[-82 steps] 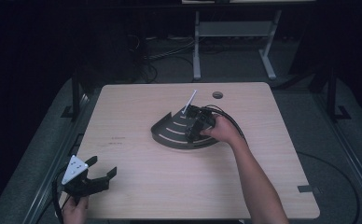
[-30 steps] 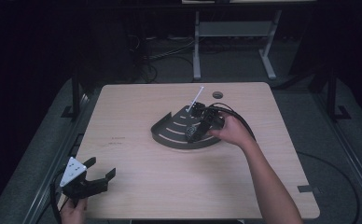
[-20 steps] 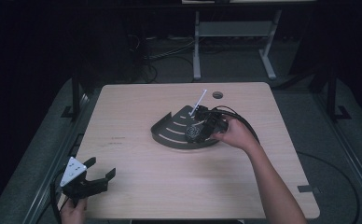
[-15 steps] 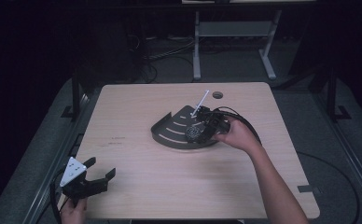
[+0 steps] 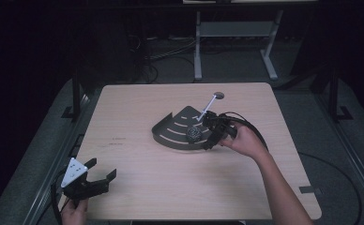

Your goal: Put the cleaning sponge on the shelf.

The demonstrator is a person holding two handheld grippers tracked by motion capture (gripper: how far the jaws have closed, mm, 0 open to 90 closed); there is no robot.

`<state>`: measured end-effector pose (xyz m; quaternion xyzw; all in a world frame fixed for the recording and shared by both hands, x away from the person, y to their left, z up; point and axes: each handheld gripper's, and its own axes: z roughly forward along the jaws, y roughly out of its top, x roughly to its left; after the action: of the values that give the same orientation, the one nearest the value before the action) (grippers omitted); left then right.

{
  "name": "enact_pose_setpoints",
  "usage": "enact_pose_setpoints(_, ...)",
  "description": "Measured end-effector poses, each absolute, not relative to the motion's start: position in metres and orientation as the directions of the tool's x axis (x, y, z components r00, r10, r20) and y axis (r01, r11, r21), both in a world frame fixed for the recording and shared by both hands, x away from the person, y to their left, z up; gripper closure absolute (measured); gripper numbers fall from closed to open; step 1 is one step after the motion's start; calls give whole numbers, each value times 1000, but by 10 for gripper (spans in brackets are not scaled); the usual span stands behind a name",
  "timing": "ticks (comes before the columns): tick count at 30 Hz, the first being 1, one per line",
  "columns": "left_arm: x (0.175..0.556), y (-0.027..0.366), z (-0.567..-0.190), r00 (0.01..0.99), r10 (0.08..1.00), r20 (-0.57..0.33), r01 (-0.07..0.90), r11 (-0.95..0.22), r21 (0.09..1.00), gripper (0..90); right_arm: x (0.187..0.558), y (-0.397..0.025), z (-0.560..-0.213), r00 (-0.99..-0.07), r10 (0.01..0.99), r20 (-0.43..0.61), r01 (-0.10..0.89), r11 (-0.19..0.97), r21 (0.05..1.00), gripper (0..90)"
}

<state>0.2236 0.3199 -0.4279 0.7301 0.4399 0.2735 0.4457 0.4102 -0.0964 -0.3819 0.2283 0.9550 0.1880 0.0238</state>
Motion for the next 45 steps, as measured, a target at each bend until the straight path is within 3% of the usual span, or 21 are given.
enact_pose_setpoints(45, 224, 316, -428, 470, 883, 17, 396, -228, 889, 132, 374, -139, -410, -872, 483, 72, 473, 798, 374, 148)
